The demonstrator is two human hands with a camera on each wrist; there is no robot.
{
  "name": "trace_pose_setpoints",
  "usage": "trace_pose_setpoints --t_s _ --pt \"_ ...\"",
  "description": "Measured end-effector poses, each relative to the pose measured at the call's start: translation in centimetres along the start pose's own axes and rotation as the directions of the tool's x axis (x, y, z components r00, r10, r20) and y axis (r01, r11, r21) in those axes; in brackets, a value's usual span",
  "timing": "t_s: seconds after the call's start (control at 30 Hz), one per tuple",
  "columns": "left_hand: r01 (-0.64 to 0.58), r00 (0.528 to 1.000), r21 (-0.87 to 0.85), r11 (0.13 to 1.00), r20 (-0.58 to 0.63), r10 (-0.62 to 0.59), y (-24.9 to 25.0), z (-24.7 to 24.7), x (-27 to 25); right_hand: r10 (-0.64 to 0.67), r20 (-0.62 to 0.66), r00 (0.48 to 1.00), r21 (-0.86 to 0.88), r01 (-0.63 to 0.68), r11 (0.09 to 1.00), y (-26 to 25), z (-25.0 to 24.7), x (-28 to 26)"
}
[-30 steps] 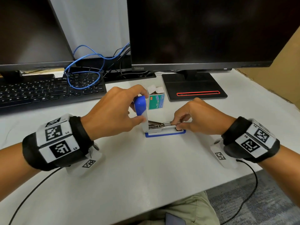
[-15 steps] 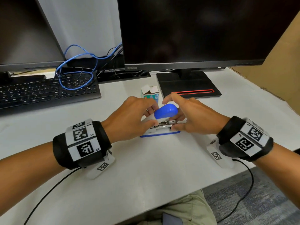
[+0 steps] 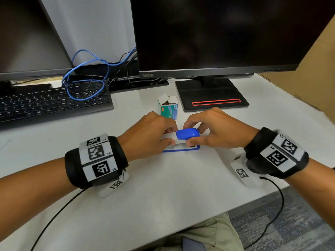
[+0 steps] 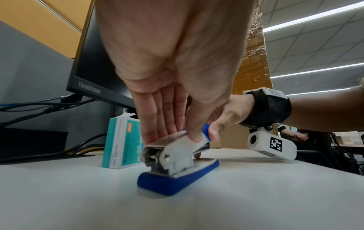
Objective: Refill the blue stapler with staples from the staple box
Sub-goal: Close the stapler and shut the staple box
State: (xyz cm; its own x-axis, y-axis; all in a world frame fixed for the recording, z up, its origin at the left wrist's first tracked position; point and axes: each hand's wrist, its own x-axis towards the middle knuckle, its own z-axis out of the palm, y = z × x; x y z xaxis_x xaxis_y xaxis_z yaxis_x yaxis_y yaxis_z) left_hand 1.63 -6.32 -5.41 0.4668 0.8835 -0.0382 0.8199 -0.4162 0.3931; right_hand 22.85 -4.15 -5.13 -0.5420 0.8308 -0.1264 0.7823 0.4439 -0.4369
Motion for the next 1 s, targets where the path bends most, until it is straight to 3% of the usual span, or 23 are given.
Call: trace_pose_setpoints --t_s 0.23,0.57,1.0 --pt "0.010 0.998 0.006 1.000 0.060 -0.011 -0.3 -0.5 0.8 -0.038 -0.027 0.999 -0.064 0.036 0.997 -0.3 0.2 0.4" --pt "0.031 0.999 0.012 0.999 0.028 -0.032 -1.6 -1.4 1.9 -0.080 -0.075 0.994 -0.137 0.069 0.988 -0.6 0.2 2.1" --pt "0.030 0.999 0.052 0.998 0.019 -0.031 -2.3 -1.4 2.1 -0.085 -0.008 0.996 -0.168 0.082 0.982 -1.2 -0.5 3.4"
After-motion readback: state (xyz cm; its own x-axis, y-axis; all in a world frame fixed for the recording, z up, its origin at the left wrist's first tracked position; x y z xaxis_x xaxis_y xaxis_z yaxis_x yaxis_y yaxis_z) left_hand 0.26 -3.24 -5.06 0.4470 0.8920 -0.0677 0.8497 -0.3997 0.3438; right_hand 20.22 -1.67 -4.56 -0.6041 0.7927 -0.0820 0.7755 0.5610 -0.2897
